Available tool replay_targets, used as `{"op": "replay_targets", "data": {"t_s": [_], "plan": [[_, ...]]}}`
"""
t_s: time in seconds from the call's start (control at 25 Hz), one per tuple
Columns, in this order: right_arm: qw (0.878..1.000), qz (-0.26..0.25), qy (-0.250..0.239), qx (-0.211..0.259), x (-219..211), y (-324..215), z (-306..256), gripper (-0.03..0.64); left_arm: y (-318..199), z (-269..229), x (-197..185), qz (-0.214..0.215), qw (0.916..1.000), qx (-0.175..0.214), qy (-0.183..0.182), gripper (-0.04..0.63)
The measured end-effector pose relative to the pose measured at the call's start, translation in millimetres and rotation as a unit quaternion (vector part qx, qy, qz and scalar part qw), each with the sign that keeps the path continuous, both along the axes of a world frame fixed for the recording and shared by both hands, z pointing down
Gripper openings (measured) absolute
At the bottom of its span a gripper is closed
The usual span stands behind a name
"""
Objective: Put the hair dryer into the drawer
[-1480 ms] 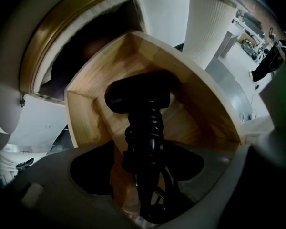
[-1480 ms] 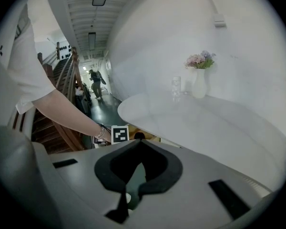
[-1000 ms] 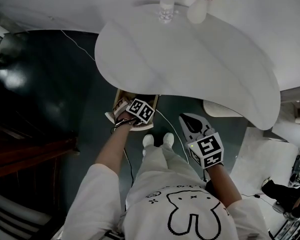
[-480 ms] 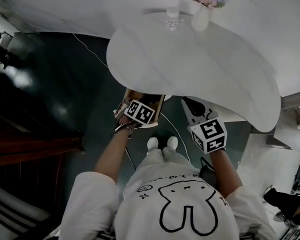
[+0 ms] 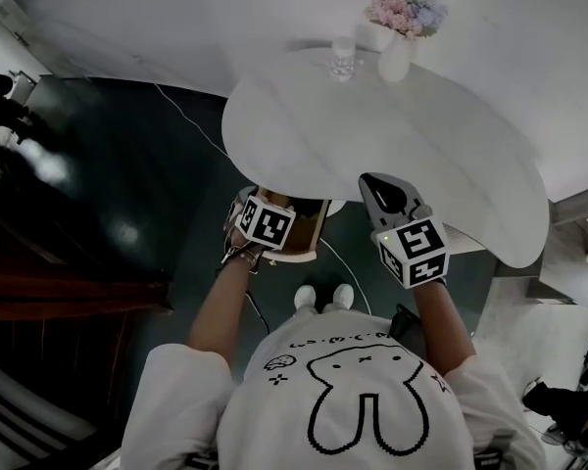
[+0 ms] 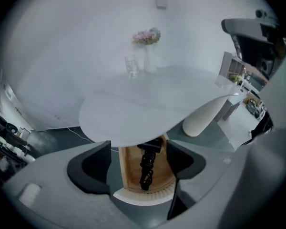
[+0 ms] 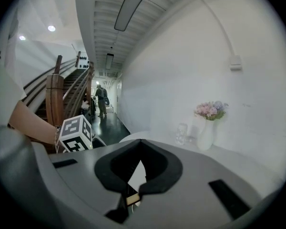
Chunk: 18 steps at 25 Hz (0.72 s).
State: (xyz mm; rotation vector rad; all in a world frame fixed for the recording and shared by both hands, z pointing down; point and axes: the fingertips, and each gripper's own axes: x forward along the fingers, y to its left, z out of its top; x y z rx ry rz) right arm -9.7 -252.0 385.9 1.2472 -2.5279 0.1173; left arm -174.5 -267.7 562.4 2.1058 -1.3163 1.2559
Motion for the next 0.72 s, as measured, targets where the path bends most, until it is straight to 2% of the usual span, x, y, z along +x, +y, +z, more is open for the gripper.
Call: {"op": "replay_targets", "data": {"t_s": [0.16, 0.28, 0.52, 0.6, 0.72], "plan": [[1.0, 0.004, -0.005, 0.027, -3, -4, -21, -0.002, -14, -38, -10, -0.017, 0.9987, 0.044, 0.018, 0.348], [0.999, 0.004, -0.007, 0.047, -5, -3, -36, -0.002, -23, -69, -16, -0.039, 0.9947, 0.083, 0.046, 0.348], [0.997, 0.005, -0.003, 0.081, -9, -8, -59, -0.002, -37, -128, -19, -0.086, 0.9771, 0.153, 0.12, 0.348], [0.996, 0.008, -0.006, 0.093, -9, -13, -70, -0.002, -40, -147, -22, -0.09, 0.9708, 0.184, 0.126, 0.348], [0.993, 0.014, -0.012, 0.113, -7, -18, -88, -0.002, -46, -183, -32, -0.088, 0.9569, 0.25, 0.118, 0.347]]}}
